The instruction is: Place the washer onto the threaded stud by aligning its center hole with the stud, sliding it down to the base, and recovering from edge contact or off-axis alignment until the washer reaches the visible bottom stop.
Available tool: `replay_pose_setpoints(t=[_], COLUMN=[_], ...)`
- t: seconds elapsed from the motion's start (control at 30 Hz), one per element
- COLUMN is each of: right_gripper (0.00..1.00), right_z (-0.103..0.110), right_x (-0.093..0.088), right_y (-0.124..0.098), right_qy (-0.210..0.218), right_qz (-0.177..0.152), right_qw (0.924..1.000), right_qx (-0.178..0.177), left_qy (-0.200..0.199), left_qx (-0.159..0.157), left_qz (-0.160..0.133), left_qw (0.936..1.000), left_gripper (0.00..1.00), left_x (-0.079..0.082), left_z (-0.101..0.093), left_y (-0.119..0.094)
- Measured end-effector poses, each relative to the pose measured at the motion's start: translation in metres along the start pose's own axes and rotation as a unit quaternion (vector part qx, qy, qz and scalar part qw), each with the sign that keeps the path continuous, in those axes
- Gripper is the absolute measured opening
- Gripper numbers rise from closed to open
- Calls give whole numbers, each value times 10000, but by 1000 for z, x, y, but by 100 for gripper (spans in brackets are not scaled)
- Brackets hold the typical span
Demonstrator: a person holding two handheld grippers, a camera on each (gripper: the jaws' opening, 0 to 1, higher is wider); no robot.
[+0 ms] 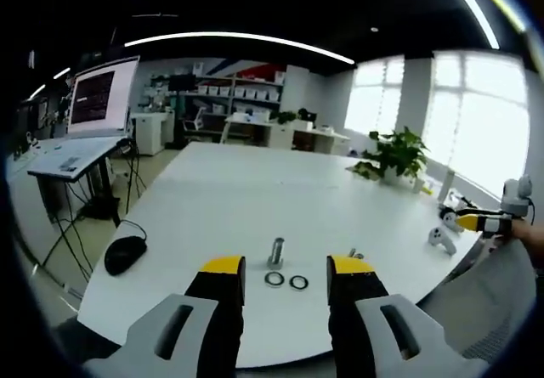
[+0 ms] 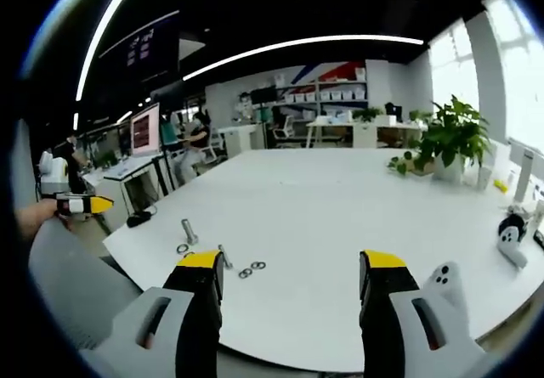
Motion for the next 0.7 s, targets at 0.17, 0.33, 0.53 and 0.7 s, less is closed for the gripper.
replay_pose_setpoints(t=[0.17,0.33,0.53,0.7], right_gripper=[64,62,62,62], right_z=[1,0,0,0], right_x=[1,2,2,2], right_y=[0,-1,-1,0], right_qy=[-2,18,65,83], right_qz=[2,-70,-93,-52], right_qw=[10000,10000,9999,10000], right_qx=[49,-19,-45,1], left_qy=[13,-11,-1,-27], left_qx=[-3,45,-19,-49], left_qz=[4,-102,74,145], left_qw=[10000,9999,10000,9999], left_gripper=[36,39,32,30], left_x=[2,3,1,1], left_z=[1,3,4,1], left_y=[3,2,5,4])
Point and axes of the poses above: the point that each gripper's makers call its tool centre point, and the gripper's own axes: y roughly forward along the fingers, z roughly to its left, x roughly out of its top, the point moved 10 cm from there along -y, roughly backward along the fingers, and after that the axes turned 15 degrees about z, right-handed, at the moved point
